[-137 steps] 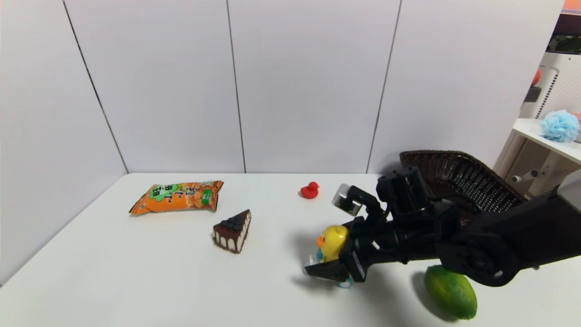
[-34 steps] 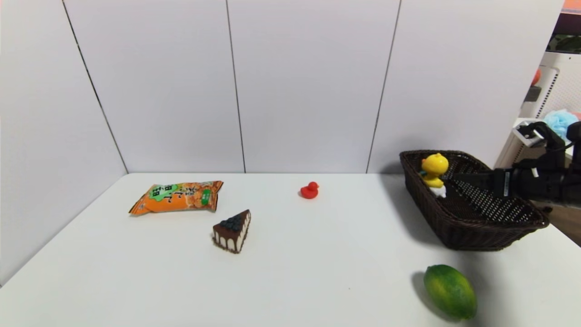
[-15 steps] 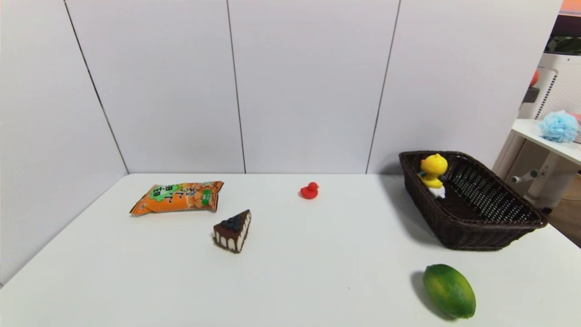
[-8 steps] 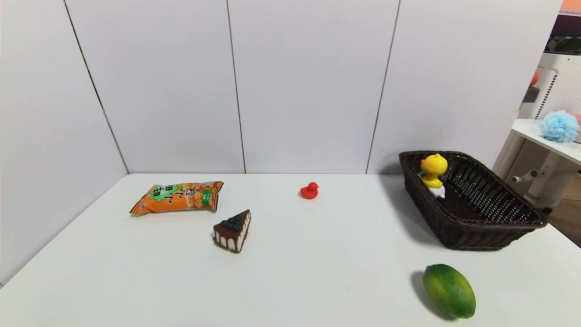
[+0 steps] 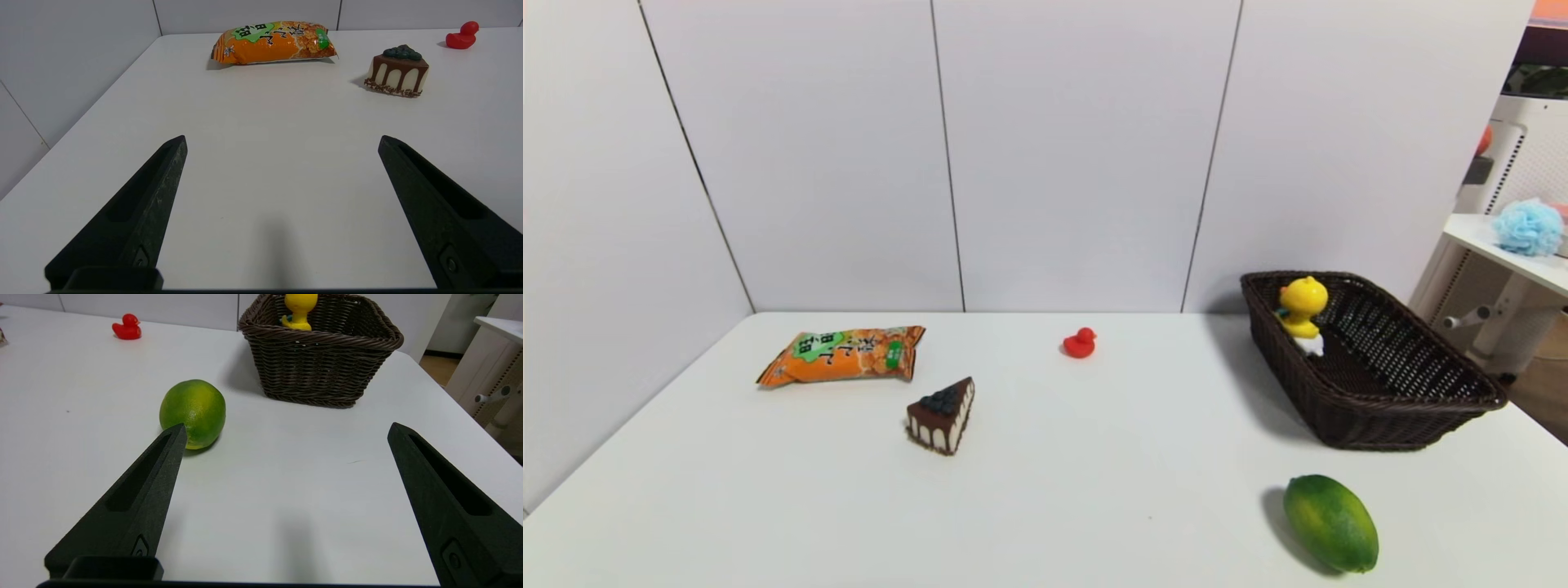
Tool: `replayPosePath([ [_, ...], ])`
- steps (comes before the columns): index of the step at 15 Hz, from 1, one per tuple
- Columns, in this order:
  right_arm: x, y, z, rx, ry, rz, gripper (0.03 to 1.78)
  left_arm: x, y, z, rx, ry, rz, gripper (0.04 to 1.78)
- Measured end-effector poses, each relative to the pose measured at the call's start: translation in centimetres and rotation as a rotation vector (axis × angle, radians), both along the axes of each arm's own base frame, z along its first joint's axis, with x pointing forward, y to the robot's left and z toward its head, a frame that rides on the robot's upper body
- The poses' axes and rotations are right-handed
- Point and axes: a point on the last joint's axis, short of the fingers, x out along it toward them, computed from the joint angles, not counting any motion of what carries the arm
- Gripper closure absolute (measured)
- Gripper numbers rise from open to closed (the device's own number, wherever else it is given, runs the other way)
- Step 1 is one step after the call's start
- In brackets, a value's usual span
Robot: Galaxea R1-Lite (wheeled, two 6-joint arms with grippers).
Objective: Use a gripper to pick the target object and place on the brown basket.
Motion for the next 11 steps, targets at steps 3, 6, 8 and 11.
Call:
replayPosePath([
  [3, 0.0, -0.05, -0.01, 0.053, 0.001, -0.021, 0.12, 0.0, 0.0, 0.0, 0.0, 0.0, 0.0, 0.13],
  [6, 0.0, -0.05, 0.0, 0.054, -0.001, -0.022, 0.12, 0.0, 0.0, 0.0, 0.0, 0.0, 0.0, 0.13],
  [8, 0.0, -0.02, 0.01, 0.027, -0.002, -0.01, 0.12, 0.0, 0.0, 0.0, 0.0, 0.0, 0.0, 0.13],
  [11, 0.01, -0.04, -0.04, 0.02, 0.002, -0.017, 0.12, 0.0, 0.0, 0.0, 0.0, 0.0, 0.0, 0.13],
])
